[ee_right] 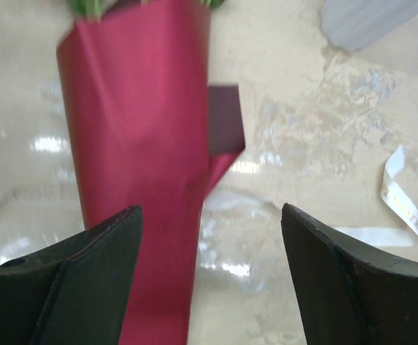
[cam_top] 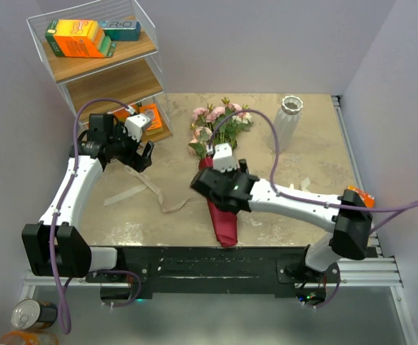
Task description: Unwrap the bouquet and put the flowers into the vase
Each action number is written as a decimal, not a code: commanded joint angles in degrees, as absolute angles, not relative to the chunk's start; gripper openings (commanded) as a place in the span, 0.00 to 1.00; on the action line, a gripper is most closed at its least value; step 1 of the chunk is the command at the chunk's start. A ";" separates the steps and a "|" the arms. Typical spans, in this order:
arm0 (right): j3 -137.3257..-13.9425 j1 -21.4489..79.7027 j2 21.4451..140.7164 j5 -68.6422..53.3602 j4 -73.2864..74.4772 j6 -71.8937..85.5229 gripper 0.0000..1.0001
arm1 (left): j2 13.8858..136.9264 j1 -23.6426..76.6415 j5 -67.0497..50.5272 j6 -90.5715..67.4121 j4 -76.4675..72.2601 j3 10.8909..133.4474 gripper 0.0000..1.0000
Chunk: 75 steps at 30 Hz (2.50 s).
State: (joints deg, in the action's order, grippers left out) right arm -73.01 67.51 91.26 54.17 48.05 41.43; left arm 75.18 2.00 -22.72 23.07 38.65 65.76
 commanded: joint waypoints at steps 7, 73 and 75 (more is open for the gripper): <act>-93.05 59.95 105.72 49.75 41.49 31.55 0.84 | 73.65 1.58 -24.70 23.29 36.21 64.87 0.99; -98.01 50.54 98.02 44.12 38.77 31.64 0.62 | 89.43 9.30 -53.52 35.94 33.75 71.35 0.99; -94.41 50.19 94.41 42.90 35.78 31.29 0.63 | 93.67 12.03 -54.57 36.39 34.36 75.91 0.99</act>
State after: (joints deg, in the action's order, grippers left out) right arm -98.63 51.31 102.61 42.48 41.21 31.05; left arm 87.00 7.03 -46.15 32.38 35.29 67.11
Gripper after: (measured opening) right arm 0.616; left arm 0.994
